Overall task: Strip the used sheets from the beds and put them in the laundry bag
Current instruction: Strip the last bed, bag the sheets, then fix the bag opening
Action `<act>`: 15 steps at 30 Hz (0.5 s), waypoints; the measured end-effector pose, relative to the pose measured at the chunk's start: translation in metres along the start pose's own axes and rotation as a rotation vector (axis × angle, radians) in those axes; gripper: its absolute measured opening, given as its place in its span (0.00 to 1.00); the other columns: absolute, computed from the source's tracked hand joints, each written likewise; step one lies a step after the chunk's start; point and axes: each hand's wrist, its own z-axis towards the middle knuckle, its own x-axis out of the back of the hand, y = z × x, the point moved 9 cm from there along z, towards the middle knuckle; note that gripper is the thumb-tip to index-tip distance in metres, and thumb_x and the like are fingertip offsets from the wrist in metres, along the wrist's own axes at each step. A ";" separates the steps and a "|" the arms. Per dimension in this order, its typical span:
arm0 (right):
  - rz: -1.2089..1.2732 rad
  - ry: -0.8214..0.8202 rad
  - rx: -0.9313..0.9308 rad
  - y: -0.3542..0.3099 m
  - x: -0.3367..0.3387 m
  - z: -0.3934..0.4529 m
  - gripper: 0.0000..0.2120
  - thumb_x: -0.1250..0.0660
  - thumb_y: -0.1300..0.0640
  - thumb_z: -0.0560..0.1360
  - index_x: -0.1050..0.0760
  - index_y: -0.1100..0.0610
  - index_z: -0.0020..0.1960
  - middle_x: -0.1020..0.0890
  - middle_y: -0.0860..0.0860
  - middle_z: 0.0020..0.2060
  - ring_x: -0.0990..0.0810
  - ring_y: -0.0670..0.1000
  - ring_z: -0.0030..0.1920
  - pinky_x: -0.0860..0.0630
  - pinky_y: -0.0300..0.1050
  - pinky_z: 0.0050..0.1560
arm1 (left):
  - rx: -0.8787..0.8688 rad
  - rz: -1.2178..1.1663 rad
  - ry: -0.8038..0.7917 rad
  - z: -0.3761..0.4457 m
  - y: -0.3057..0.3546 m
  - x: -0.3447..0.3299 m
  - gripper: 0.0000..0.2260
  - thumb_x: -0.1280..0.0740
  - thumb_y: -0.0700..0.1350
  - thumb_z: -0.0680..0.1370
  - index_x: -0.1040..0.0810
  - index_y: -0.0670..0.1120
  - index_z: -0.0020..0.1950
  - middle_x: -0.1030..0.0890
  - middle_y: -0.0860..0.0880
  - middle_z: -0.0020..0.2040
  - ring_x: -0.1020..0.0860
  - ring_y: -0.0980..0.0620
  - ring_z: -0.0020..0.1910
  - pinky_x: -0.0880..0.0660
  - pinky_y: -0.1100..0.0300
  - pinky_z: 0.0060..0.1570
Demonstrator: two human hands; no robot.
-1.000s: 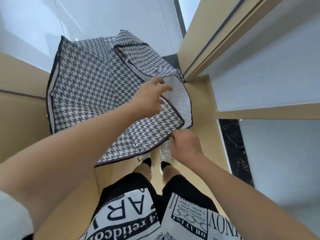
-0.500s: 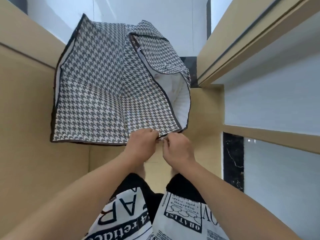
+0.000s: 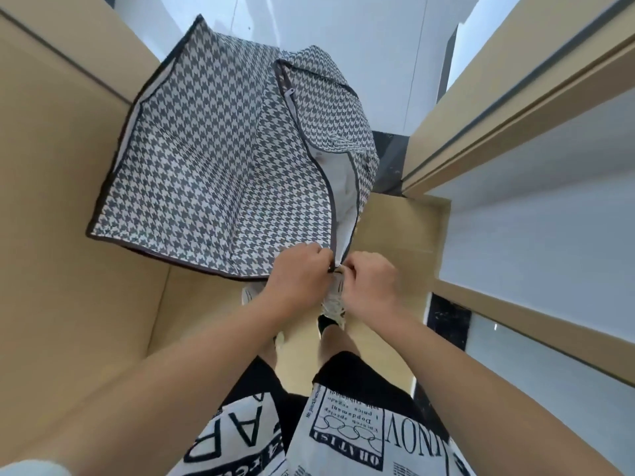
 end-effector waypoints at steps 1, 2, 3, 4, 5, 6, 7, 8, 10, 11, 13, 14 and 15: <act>-0.011 -0.012 0.022 0.002 0.002 0.002 0.05 0.29 0.61 0.73 0.22 0.58 0.39 0.20 0.53 0.34 0.21 0.60 0.38 0.26 0.51 0.34 | 0.010 -0.009 0.009 0.002 0.003 -0.002 0.14 0.19 0.43 0.64 0.24 0.42 0.34 0.24 0.45 0.30 0.23 0.41 0.28 0.36 0.57 0.24; -0.029 -0.015 0.066 0.001 0.003 0.004 0.05 0.28 0.61 0.72 0.22 0.58 0.39 0.20 0.53 0.34 0.21 0.60 0.37 0.26 0.50 0.33 | 0.024 -0.008 0.034 0.001 0.004 -0.001 0.15 0.19 0.41 0.63 0.26 0.42 0.32 0.26 0.45 0.28 0.25 0.42 0.25 0.40 0.59 0.24; -0.056 -0.013 0.131 -0.003 0.007 0.008 0.05 0.28 0.61 0.72 0.22 0.57 0.38 0.20 0.52 0.33 0.21 0.59 0.37 0.26 0.49 0.32 | 0.029 -0.012 0.058 0.000 0.005 0.002 0.16 0.19 0.38 0.62 0.28 0.42 0.30 0.28 0.45 0.26 0.28 0.42 0.23 0.42 0.60 0.24; -0.084 -0.009 0.208 -0.009 0.010 0.013 0.04 0.29 0.60 0.71 0.22 0.57 0.38 0.20 0.52 0.33 0.21 0.59 0.36 0.26 0.48 0.31 | 0.027 -0.014 0.081 -0.004 0.006 0.006 0.16 0.21 0.36 0.62 0.29 0.42 0.29 0.30 0.46 0.25 0.30 0.43 0.21 0.44 0.60 0.24; -0.103 -0.007 0.284 -0.015 0.013 0.018 0.04 0.30 0.59 0.70 0.23 0.57 0.37 0.20 0.52 0.32 0.22 0.58 0.35 0.27 0.47 0.30 | 0.011 -0.008 0.106 -0.007 0.006 0.010 0.16 0.23 0.34 0.61 0.30 0.43 0.28 0.33 0.46 0.24 0.34 0.45 0.20 0.45 0.61 0.24; -0.122 -0.013 0.356 -0.022 0.016 0.024 0.03 0.30 0.59 0.68 0.23 0.57 0.37 0.21 0.52 0.32 0.22 0.58 0.34 0.28 0.46 0.29 | -0.012 -0.007 0.121 -0.011 0.006 0.013 0.18 0.23 0.32 0.59 0.32 0.44 0.28 0.36 0.48 0.23 0.37 0.46 0.20 0.46 0.61 0.25; -0.139 -0.013 0.421 -0.028 0.018 0.030 0.03 0.29 0.60 0.68 0.23 0.58 0.37 0.21 0.52 0.31 0.23 0.58 0.33 0.30 0.44 0.30 | -0.016 -0.012 0.122 -0.014 0.005 0.016 0.20 0.23 0.31 0.58 0.33 0.46 0.28 0.39 0.49 0.24 0.40 0.47 0.20 0.47 0.62 0.26; -0.158 -0.007 0.468 -0.034 0.019 0.038 0.04 0.28 0.61 0.67 0.23 0.58 0.37 0.21 0.52 0.31 0.24 0.58 0.32 0.32 0.43 0.30 | -0.006 -0.011 0.115 -0.014 0.001 0.019 0.22 0.22 0.31 0.56 0.34 0.46 0.28 0.39 0.49 0.24 0.40 0.47 0.20 0.47 0.62 0.26; -0.177 -0.003 0.501 -0.042 0.023 0.055 0.03 0.29 0.61 0.67 0.22 0.57 0.36 0.21 0.52 0.31 0.24 0.57 0.31 0.34 0.41 0.30 | 0.012 0.007 0.093 -0.014 -0.008 0.019 0.19 0.21 0.31 0.55 0.31 0.44 0.29 0.34 0.48 0.23 0.35 0.45 0.19 0.46 0.61 0.25; -0.178 0.002 0.500 -0.046 0.025 0.065 0.03 0.30 0.61 0.68 0.22 0.58 0.36 0.21 0.52 0.31 0.24 0.57 0.31 0.34 0.41 0.30 | 0.012 0.008 0.088 -0.014 -0.011 0.020 0.19 0.21 0.30 0.54 0.30 0.44 0.29 0.32 0.47 0.23 0.33 0.45 0.19 0.45 0.61 0.25; -0.201 0.057 0.429 -0.041 0.035 0.093 0.05 0.32 0.61 0.72 0.21 0.58 0.37 0.20 0.52 0.32 0.23 0.57 0.34 0.35 0.41 0.32 | -0.018 0.003 0.081 -0.019 -0.011 0.020 0.19 0.22 0.30 0.52 0.30 0.43 0.29 0.31 0.47 0.24 0.32 0.45 0.20 0.44 0.62 0.24; -0.218 0.079 0.341 -0.032 0.044 0.111 0.06 0.32 0.61 0.74 0.20 0.58 0.40 0.19 0.52 0.35 0.22 0.57 0.37 0.36 0.42 0.34 | -0.042 -0.005 0.080 -0.023 -0.010 0.015 0.20 0.22 0.30 0.52 0.30 0.43 0.29 0.31 0.47 0.24 0.32 0.45 0.20 0.43 0.62 0.23; -0.220 0.091 0.235 -0.021 0.056 0.130 0.06 0.33 0.60 0.76 0.19 0.58 0.43 0.18 0.53 0.38 0.21 0.58 0.40 0.36 0.43 0.37 | -0.043 -0.008 0.066 -0.027 -0.012 0.007 0.20 0.21 0.30 0.52 0.31 0.44 0.29 0.31 0.47 0.25 0.31 0.46 0.21 0.42 0.62 0.22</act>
